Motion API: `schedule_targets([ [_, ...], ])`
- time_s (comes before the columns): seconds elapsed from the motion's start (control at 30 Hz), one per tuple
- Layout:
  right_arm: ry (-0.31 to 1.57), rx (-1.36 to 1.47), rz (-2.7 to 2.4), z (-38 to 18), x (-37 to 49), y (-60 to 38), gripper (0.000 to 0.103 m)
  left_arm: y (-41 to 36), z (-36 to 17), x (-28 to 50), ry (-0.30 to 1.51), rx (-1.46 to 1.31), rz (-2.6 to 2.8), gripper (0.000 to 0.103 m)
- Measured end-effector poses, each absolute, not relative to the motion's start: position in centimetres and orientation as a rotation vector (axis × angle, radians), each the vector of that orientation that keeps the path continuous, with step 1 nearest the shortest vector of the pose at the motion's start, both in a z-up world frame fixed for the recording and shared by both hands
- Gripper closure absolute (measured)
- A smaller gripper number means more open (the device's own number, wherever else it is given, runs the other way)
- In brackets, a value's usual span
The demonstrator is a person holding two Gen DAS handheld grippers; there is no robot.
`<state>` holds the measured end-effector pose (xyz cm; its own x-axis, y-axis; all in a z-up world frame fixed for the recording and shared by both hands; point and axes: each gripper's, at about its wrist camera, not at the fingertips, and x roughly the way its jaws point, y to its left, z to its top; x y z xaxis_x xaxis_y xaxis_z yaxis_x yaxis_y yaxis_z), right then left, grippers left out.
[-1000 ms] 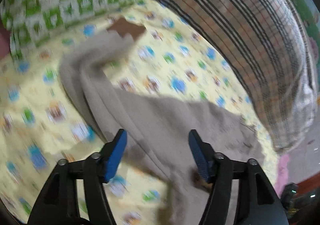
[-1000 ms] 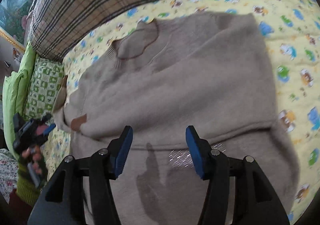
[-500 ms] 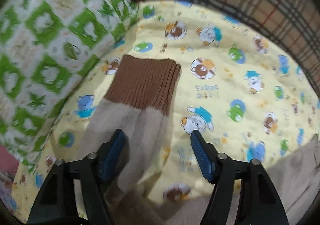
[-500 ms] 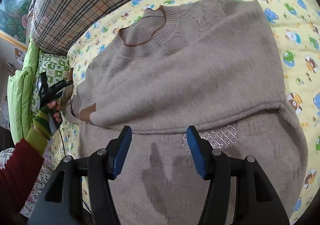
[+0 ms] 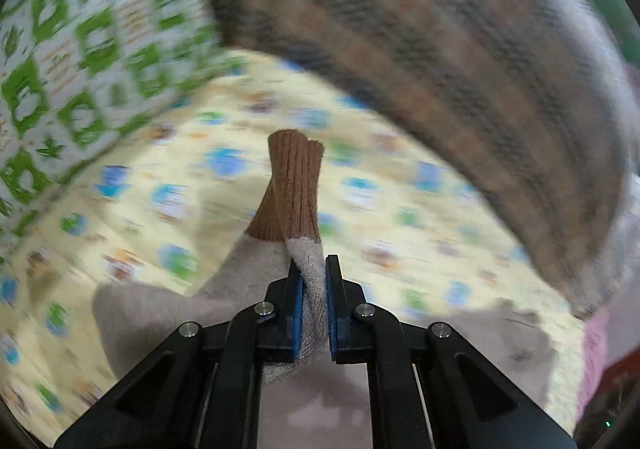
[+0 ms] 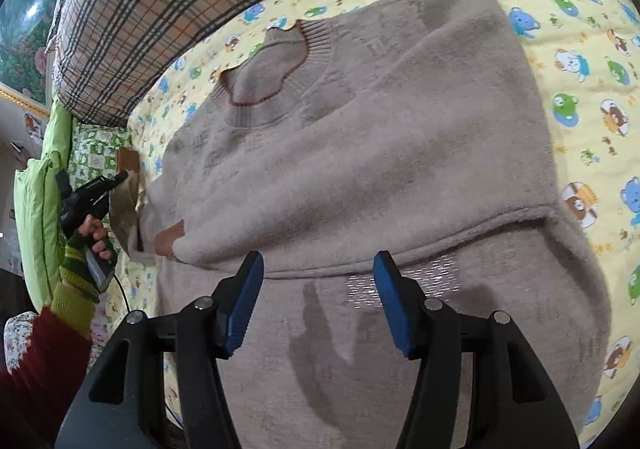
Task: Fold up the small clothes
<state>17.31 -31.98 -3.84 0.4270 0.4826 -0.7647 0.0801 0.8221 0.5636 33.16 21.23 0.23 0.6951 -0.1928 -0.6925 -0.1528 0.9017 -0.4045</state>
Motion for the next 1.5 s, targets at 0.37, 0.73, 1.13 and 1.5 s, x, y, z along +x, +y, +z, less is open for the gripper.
schedule_targets([
  [0.37,1.037,0.674,0.243,-2.7,16.1,-33.3,0.045,-0.9,0.7,27.8,0.84,-0.504,-0.531,0.095],
  [0.73,0.997,0.745,0.104,-3.5,15.1,-38.6,0.045,-9.2,-7.3,24.5,1.024,-0.43,-0.631,0.067],
  [1.13,1.016,0.766,0.232,-4.1,19.7,-35.3,0.045,2.5,-3.9,18.0,0.986,-0.413,-0.412,0.045],
  [1.5,1.05,0.786,0.242,-6.6,23.5,-32.6,0.096,13.1,-7.9,18.9,1.049,-0.478,-0.031,0.04],
])
